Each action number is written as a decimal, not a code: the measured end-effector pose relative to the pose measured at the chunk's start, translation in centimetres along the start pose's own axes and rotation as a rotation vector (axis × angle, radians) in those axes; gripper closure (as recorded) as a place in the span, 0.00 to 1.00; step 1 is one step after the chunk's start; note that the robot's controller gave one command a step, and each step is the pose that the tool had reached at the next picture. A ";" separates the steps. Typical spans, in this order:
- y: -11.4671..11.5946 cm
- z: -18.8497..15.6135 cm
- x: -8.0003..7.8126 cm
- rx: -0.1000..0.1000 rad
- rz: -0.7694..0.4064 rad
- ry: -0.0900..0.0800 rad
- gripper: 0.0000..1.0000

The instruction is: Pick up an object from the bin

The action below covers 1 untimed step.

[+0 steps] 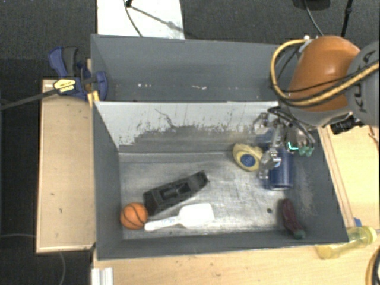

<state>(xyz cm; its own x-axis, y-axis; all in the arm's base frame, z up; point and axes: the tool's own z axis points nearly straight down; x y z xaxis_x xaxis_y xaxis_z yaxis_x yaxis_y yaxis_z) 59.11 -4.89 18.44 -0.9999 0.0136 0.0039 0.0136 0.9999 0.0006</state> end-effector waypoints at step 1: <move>0.0 -0.4 -0.2 0.001 -0.001 -0.008 0.00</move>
Offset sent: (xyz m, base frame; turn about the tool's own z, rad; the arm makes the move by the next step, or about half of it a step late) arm -0.0010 -0.0211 -0.1144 0.0967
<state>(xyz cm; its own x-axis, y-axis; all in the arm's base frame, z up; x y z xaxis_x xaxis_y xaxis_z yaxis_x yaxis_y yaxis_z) 59.29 -4.88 18.86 -0.9999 0.0122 -0.0040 0.0122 0.9999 -0.0001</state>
